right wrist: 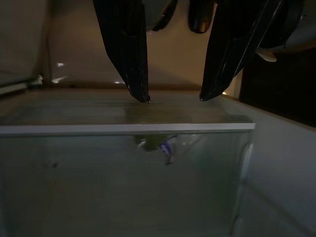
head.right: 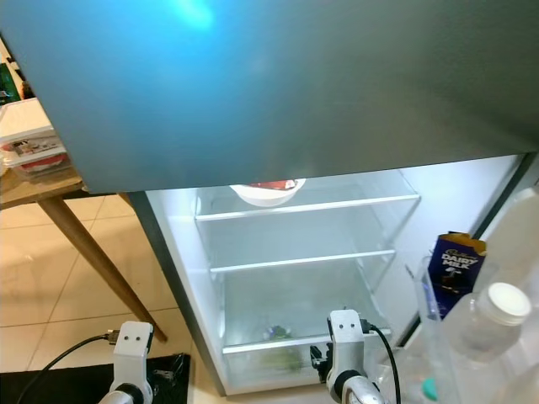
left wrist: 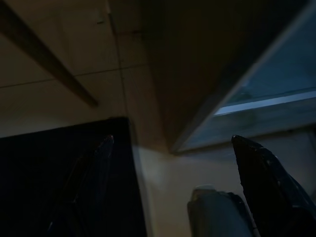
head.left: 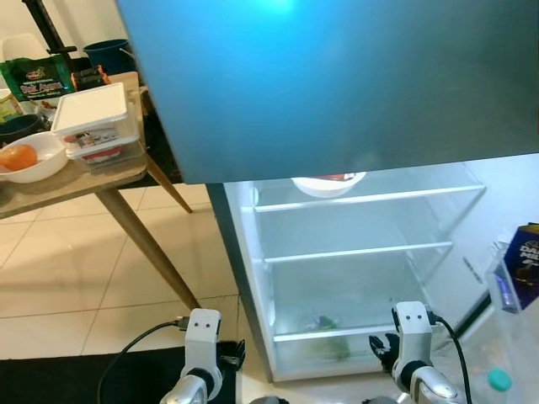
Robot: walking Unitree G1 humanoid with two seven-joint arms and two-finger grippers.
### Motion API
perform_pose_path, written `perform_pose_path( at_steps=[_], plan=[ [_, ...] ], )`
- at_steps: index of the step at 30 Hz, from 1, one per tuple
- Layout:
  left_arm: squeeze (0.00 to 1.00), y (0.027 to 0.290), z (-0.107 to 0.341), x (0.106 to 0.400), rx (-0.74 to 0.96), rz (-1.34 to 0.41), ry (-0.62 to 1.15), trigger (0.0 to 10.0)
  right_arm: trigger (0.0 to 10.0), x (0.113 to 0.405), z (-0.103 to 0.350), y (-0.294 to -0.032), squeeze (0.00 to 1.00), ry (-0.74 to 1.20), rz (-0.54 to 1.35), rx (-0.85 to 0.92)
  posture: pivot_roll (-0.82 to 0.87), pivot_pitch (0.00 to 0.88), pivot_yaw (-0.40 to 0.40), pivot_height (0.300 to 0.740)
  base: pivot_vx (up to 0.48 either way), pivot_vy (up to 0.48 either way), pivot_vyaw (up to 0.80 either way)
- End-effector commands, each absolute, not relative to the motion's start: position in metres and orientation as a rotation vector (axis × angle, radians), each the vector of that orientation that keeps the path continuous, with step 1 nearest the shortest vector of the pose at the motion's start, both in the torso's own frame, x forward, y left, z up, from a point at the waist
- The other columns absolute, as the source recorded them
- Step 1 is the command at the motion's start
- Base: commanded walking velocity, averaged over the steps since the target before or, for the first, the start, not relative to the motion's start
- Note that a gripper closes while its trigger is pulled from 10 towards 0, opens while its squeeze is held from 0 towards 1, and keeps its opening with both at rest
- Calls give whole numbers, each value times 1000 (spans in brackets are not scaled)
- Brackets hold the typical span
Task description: Restocking fridge
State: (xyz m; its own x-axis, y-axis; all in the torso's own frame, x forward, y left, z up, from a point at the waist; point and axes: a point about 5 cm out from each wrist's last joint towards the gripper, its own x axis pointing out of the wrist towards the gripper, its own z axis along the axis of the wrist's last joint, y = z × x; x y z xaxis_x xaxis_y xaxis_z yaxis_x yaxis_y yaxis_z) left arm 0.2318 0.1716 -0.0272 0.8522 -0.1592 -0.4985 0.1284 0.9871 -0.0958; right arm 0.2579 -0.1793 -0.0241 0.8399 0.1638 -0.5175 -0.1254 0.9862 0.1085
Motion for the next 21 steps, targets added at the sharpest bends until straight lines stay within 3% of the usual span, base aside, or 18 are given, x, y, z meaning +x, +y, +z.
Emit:
perform_pose_path(
  at_steps=[1,9,19,21],
  plan=[
    [0,173,-30,228,-48,-156,550,10000,10000,252,-30,-180,0,578,148,78,35,103,54,631,0,0,0],
    [0,170,-30,228,-19,-197,563,10000,10000,251,-31,-181,0,584,147,78,35,116,59,631,0,0,0],
    [0,170,-29,230,-6,-195,558,10000,10000,248,-32,-184,0,584,135,81,32,118,63,631,0,-464,0],
    [0,172,-28,232,-11,-182,556,10000,10000,249,-31,-184,0,580,137,83,30,119,64,631,0,0,0]
  ],
)
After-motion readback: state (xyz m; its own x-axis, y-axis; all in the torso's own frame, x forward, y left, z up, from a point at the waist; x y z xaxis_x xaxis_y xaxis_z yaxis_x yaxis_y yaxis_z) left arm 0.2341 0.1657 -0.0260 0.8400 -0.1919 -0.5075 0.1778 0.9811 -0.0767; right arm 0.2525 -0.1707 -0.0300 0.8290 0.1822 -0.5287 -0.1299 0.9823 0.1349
